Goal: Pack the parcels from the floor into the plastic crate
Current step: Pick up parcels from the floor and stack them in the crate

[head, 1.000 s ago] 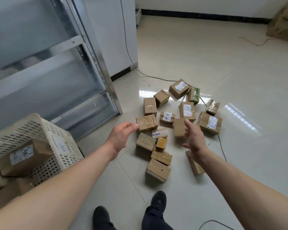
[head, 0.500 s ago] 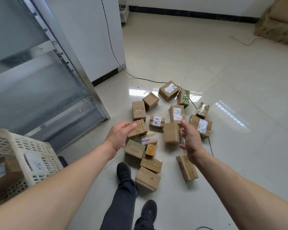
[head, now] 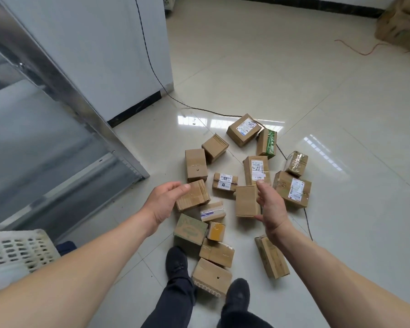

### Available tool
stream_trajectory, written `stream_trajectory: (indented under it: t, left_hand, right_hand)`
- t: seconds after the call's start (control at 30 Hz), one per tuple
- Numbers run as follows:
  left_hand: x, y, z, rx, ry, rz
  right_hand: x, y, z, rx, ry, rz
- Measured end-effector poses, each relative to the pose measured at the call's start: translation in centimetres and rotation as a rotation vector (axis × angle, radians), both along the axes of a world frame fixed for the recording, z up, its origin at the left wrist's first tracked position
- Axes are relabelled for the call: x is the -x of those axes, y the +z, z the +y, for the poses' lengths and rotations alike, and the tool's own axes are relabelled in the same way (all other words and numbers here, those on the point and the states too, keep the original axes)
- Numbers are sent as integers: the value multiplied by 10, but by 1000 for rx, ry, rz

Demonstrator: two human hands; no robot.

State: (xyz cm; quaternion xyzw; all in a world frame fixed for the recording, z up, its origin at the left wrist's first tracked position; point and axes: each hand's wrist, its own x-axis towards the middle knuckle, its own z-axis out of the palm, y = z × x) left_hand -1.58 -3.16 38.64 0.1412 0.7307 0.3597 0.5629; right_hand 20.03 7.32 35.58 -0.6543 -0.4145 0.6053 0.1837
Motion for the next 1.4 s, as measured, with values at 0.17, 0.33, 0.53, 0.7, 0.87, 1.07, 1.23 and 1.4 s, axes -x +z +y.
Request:
stream_trajectory:
  t: [0.17, 0.33, 0.53, 0.7, 0.87, 1.07, 1.23, 1.4]
  left_hand:
    - [17, -56, 17, 41, 45, 7]
    - [28, -140, 30, 93, 109, 18]
    - [28, -264, 35, 151, 141, 25]
    - [30, -366, 39, 199, 137, 55]
    - [34, -443, 49, 210, 118, 80]
    - [35, -503, 51, 195, 107, 84]
    - [29, -510, 49, 228, 133, -31]
    - [28, -482, 60, 129, 273, 95]
  right_hand:
    - [23, -59, 22, 33, 83, -37]
    - [42, -146, 49, 82, 213, -73]
    - [59, -269, 67, 117, 393, -118]
    - [73, -364, 71, 142, 470, -136]
    - [84, -440, 76, 129, 536, -144]
    - [98, -492, 78, 140, 504, -124]
    - [97, -501, 69, 166, 482, -86]
    - [84, -473, 81, 92, 381, -120]
